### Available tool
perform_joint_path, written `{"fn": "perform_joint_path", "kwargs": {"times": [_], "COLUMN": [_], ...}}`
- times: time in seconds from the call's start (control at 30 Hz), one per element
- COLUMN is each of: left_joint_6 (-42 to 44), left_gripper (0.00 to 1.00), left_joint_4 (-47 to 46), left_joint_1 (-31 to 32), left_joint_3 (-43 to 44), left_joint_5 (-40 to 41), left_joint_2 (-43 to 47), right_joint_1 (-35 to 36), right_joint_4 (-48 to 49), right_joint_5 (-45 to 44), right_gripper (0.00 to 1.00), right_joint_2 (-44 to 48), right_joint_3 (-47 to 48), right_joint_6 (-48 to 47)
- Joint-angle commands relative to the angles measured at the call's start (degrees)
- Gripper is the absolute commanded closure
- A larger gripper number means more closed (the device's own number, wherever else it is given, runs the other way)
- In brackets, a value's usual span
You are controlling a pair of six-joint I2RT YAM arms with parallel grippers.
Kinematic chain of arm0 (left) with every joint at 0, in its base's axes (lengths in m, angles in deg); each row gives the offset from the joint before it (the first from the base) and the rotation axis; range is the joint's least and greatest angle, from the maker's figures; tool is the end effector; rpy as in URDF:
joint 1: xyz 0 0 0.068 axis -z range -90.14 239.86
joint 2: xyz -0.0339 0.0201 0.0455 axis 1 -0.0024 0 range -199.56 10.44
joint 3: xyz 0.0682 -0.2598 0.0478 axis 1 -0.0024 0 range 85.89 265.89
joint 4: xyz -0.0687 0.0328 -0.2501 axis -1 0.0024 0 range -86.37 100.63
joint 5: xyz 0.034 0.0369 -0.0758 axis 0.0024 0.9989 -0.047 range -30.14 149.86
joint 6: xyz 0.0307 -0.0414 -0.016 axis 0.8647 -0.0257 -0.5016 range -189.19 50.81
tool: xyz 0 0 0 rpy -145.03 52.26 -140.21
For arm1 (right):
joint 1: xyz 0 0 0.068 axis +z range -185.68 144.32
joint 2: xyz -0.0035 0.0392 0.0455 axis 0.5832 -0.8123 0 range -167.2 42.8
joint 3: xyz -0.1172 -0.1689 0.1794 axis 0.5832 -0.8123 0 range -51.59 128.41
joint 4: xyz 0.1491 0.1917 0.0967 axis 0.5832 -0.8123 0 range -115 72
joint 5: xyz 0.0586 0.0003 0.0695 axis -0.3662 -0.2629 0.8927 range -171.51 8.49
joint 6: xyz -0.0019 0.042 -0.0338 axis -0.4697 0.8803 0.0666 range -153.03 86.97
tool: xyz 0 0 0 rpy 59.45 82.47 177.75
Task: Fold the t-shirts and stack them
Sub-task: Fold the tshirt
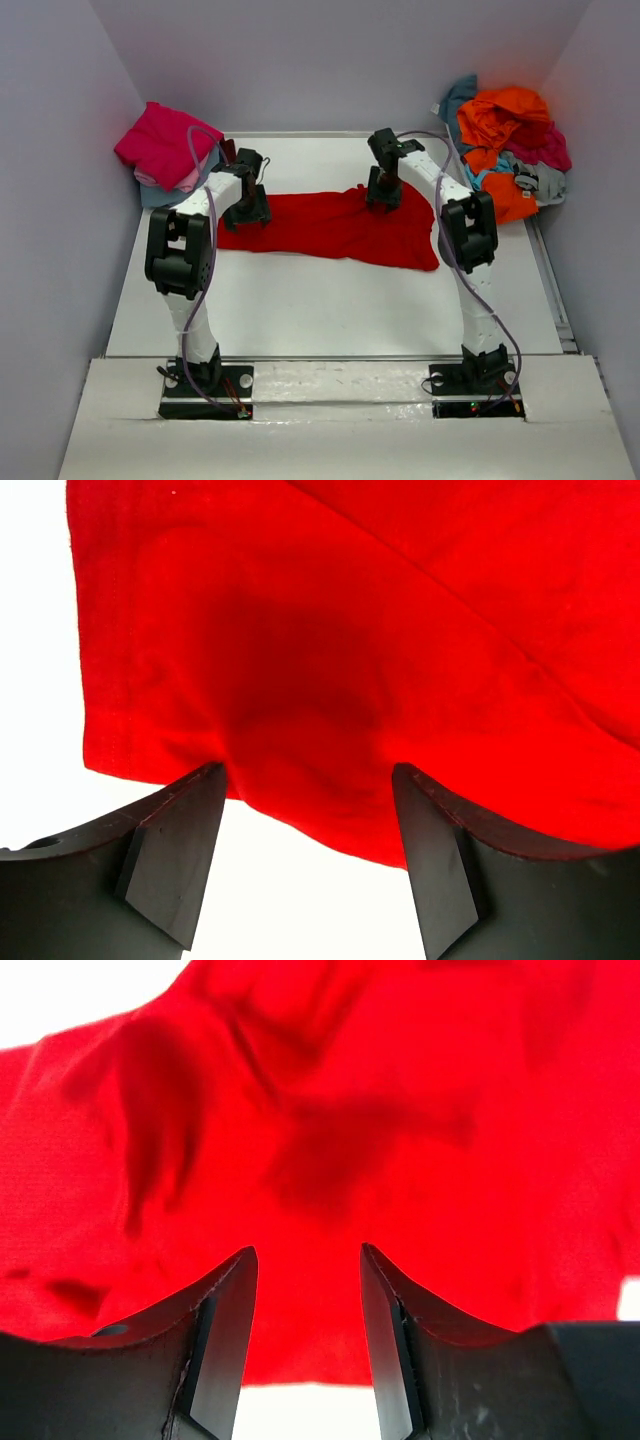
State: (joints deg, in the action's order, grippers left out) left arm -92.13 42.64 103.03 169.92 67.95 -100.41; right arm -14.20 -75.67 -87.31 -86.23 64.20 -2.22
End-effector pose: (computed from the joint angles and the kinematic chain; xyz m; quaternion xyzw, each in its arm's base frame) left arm 0.3949 -0.0872 0.2036 -0.0978 0.9706 0.0009 0.2200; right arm 0.4427 0.1702 0.2175 0.0885 0.9809 0.0282 0.1707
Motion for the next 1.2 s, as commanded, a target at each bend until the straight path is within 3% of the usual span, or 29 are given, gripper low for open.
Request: {"fn": "perform_joint_path", "kwargs": {"times": [0.0, 0.17, 0.77, 1.0, 1.17], "left_joint_6": [0.7, 0.61, 1.05, 1.49, 1.76], "left_gripper": [0.21, 0.21, 0.21, 0.22, 0.22], "left_joint_4": [1.34, 1.86, 3.18, 4.15, 3.98], "left_joint_1": [0.37, 0.37, 0.37, 0.89, 1.94], "left_joint_3": [0.87, 1.4, 0.96, -2.37, -5.62], "left_joint_5": [0.78, 0.95, 1.74, -0.01, -3.0], "left_joint_2": [1.51, 1.78, 0.64, 0.81, 2.21], "right_joint_1": [0.41, 0.41, -1.87, -3.8, -4.42], "right_joint_4": [-0.43, -4.38, -3.06, -4.29, -3.06], "right_joint_5": [0.26, 1.23, 1.32, 3.69, 5.36], "right_gripper": [0.49, 0.49, 0.47, 0.46, 0.46], "right_joint_2": [-6.4, -15.63, -13.26, -17.47, -17.39], "right_joint_3": [6.28, 17.69, 19.04, 27.64, 27.12], "right_joint_6": [-1.27, -2.33, -2.24, -2.42, -2.51]}}
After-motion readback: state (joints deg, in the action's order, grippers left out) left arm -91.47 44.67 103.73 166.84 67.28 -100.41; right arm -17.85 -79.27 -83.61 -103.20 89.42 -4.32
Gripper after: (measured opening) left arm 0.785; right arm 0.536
